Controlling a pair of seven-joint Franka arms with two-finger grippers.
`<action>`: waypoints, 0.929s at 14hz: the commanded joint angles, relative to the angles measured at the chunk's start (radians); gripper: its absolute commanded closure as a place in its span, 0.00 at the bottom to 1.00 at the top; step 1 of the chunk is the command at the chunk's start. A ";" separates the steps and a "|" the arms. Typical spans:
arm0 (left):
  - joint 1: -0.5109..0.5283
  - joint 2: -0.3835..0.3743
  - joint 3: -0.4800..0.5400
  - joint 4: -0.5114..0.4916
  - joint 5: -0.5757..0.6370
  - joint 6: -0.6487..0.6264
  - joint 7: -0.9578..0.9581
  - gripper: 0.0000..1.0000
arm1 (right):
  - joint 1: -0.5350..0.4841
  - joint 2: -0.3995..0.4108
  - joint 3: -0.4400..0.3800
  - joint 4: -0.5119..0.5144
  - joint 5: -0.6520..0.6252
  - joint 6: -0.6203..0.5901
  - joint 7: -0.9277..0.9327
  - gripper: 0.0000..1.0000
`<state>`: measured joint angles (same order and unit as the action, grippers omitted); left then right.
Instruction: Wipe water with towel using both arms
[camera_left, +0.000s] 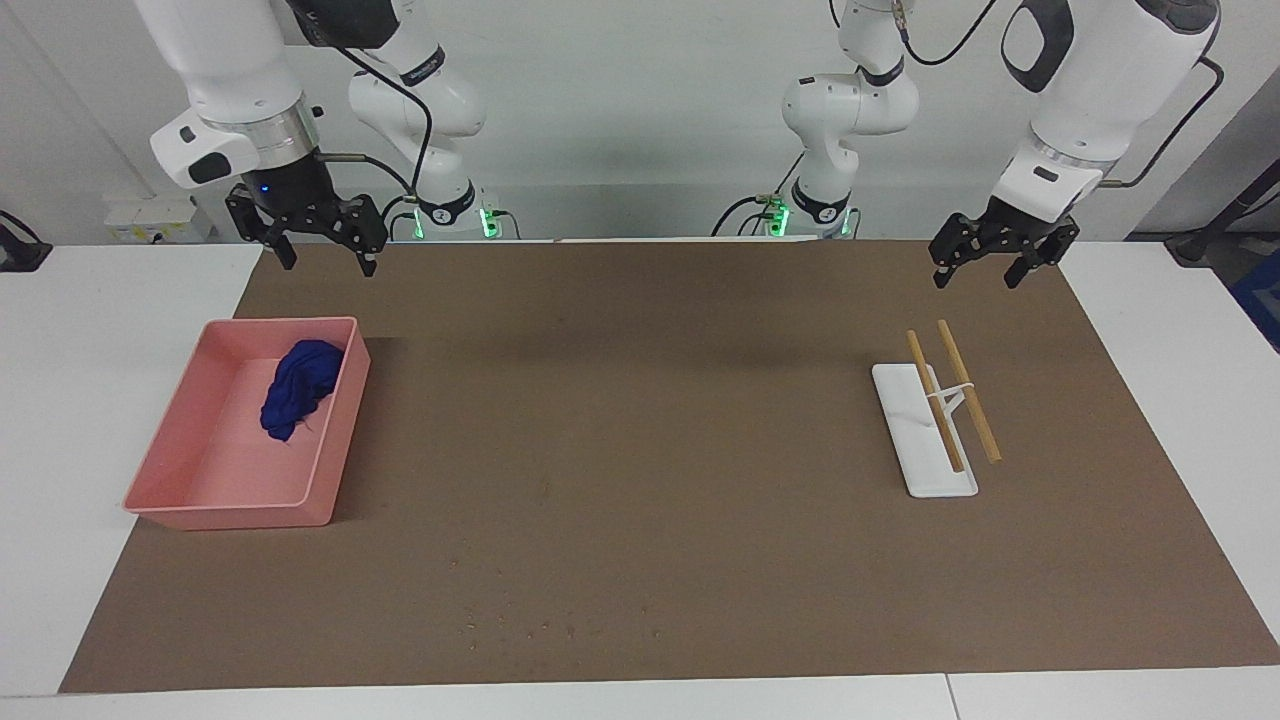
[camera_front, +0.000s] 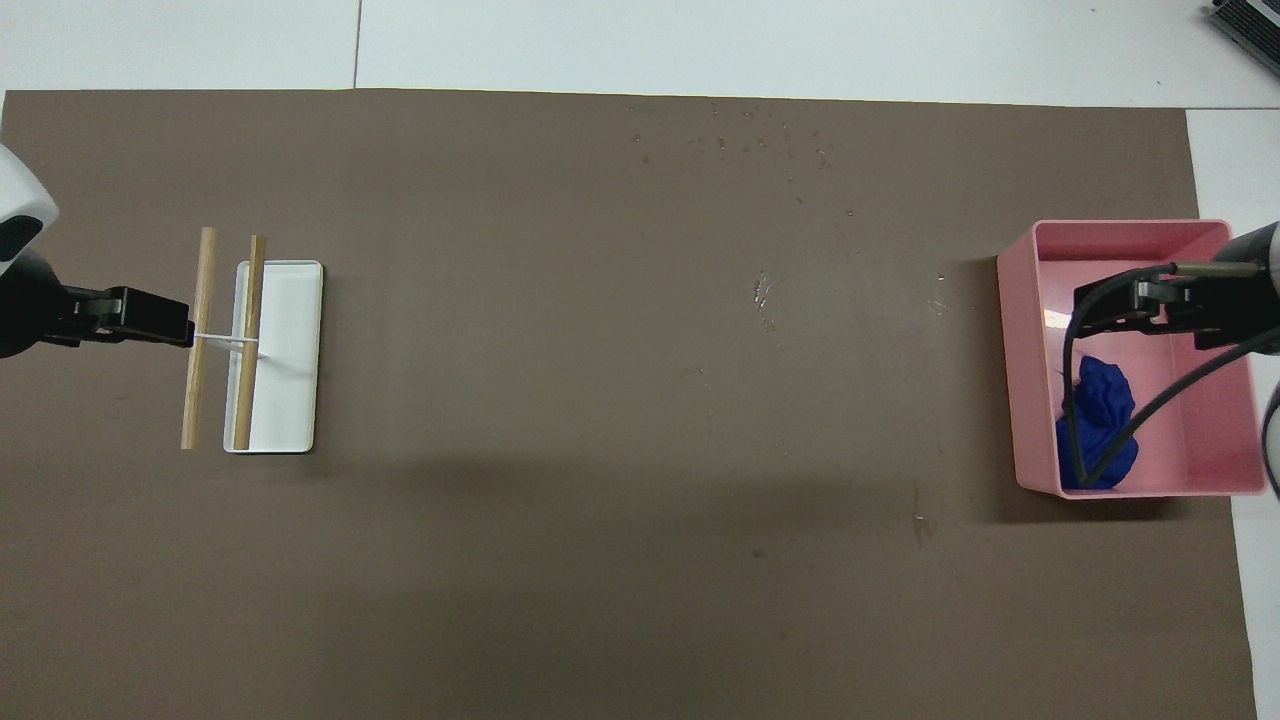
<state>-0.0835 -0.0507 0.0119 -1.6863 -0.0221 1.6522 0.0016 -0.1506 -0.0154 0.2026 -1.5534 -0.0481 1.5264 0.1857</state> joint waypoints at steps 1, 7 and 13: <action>-0.010 -0.008 0.008 0.000 -0.009 -0.017 -0.003 0.00 | 0.062 0.008 -0.089 0.019 0.017 -0.043 -0.003 0.00; -0.010 -0.008 0.008 -0.001 -0.009 -0.017 -0.003 0.00 | 0.097 -0.003 -0.157 -0.011 0.036 -0.051 -0.028 0.00; -0.009 -0.008 0.008 0.000 -0.009 -0.015 -0.003 0.00 | 0.106 -0.006 -0.132 -0.022 0.053 -0.037 -0.015 0.00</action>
<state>-0.0836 -0.0507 0.0119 -1.6863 -0.0223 1.6517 0.0016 -0.0434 -0.0147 0.0614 -1.5645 -0.0136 1.4881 0.1817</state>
